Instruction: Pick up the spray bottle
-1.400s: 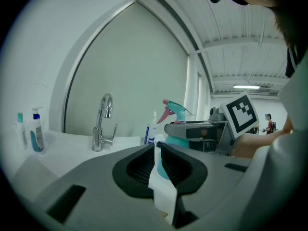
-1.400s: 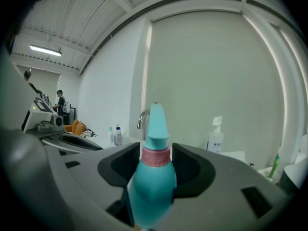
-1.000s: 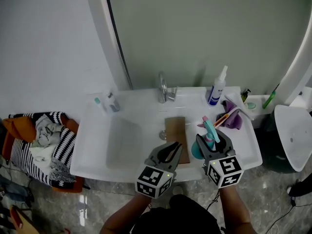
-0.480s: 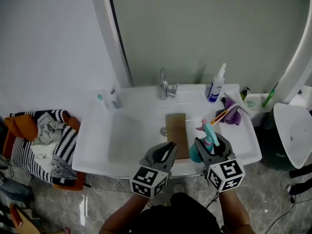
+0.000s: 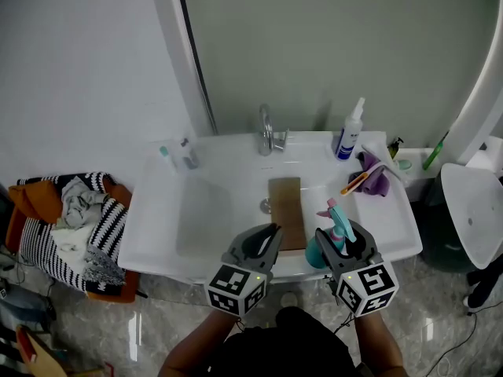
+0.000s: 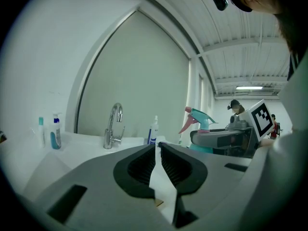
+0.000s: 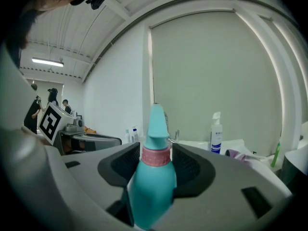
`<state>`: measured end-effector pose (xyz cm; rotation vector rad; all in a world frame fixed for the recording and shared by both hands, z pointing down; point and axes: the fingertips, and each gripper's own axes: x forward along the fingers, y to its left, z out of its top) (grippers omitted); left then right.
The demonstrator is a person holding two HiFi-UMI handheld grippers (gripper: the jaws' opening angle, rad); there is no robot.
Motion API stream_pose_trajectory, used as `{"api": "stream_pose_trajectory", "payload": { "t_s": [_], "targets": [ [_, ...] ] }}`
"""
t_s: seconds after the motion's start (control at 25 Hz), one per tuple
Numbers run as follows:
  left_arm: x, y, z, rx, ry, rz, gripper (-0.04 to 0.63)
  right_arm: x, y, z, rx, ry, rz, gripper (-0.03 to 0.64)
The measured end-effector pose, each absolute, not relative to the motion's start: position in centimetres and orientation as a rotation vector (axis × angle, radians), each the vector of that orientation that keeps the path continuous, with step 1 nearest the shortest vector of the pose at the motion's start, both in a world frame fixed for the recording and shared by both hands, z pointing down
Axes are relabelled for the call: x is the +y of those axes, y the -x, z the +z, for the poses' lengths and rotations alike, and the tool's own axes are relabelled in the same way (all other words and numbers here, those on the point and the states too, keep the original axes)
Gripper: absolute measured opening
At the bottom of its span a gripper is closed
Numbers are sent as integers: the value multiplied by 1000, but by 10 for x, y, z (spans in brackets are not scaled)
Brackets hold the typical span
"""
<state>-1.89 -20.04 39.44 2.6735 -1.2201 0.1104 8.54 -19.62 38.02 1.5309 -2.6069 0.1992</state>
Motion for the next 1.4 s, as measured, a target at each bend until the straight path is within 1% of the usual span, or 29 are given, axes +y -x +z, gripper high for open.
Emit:
{"api": "stream_pose_trajectory", "payload": {
  "t_s": [0.52,0.88,1.4],
  "targets": [
    [-177,34,395,-1224,-2667,122,23,-174,-73,381,-2616,-1499,208,202],
    [-169,42,401,-1249,-2664,158,8,-167,-68,382,-2615,-1496,207,202],
    [-171,42,399,-1215,-2676,144,8,-171,-62,383,-2627,-1493,223,202]
  ]
}}
